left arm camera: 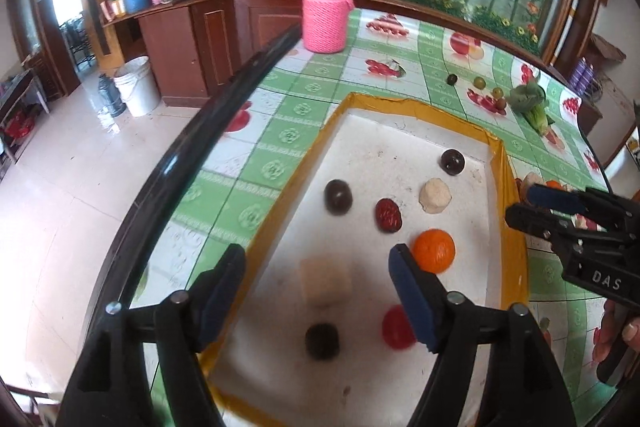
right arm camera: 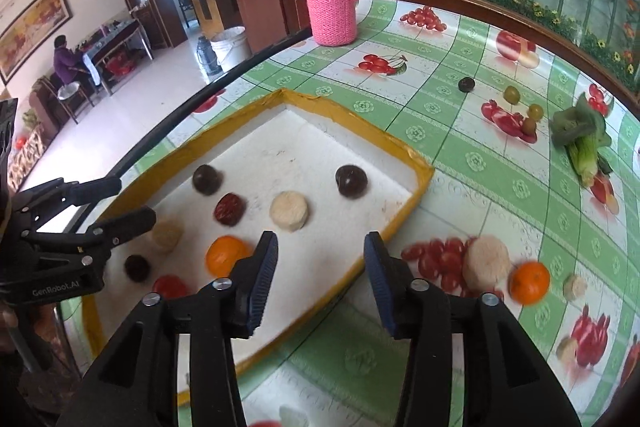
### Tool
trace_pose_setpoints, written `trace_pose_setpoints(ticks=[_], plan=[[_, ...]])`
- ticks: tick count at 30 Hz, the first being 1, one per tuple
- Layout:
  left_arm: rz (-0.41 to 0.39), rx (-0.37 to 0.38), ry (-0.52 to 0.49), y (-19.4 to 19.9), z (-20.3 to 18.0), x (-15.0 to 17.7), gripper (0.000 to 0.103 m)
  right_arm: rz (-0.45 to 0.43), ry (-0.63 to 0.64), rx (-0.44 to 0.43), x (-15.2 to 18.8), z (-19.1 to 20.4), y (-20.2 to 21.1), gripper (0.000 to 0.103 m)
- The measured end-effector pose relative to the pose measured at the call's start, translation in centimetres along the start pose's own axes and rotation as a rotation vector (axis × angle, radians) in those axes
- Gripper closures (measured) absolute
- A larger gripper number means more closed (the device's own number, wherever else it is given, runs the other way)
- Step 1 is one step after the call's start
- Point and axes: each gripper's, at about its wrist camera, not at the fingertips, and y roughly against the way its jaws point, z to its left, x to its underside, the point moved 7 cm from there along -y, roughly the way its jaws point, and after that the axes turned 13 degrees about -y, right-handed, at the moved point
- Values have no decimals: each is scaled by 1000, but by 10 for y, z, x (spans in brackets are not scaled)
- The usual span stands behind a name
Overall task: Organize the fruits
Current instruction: 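Move the right gripper to a beige round slice and grasp it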
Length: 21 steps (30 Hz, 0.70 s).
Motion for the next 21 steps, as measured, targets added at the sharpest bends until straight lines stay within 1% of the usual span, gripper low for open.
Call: trace_pose_setpoints(ticks=[2,5,8,12,17,21], plan=[[-3,0,27,9,2,8,24,-6,-4,-4,10,0,9,50],[3,-1,46,20,-1,20,23,-1,-17,-9,28,-4,20,50],[0,-22,46,30,-6,29,23,8,-44,-17,45,-10,28,50],[4,-10,27,39,-22,35,23,14,-89,-12,69,-26,41,50],[-10,15,-13,49,-47,33,19,9,-164,24,93,-60,58,50],[-24,57,-38,58,-69,27,17,-7,-236,59,101,-94,69,50]])
